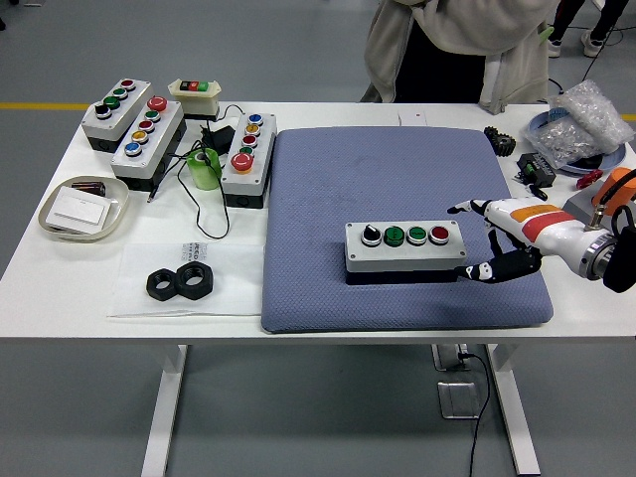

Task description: Pick up the button,place it on the desk,press the button,press the button

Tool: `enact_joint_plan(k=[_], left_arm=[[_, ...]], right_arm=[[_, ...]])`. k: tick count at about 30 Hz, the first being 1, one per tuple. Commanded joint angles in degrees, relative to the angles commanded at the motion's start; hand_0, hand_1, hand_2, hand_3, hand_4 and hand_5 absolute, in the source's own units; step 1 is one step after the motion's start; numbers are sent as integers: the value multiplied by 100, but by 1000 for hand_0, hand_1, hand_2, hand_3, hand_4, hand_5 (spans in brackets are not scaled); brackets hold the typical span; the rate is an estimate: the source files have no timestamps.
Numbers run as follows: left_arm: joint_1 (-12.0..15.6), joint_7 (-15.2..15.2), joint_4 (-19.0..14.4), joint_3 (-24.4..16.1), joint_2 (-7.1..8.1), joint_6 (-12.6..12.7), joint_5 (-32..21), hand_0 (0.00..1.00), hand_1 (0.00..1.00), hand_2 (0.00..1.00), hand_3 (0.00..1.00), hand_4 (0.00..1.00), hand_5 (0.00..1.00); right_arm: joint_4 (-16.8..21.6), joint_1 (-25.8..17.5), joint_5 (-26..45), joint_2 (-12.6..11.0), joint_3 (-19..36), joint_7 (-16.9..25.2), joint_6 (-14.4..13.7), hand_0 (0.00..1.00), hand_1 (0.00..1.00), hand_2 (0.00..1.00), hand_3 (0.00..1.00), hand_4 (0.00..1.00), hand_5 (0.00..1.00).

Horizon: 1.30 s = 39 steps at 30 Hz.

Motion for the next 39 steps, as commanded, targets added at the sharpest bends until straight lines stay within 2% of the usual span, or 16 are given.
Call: enact_joint_plan(k=[18,39], left_arm=[[-45,-18,-7,60,4,6,-78,695,692,800,826,751,998],[-69,-19,-7,64,9,4,-92,695,691,798,826,751,998]], right_arm=[[-237,190,-11,153,-382,-135,70,104,31,169,869,820,458],[-247,230,1,164,-595,-251,212,101,32,168,869,814,473]])
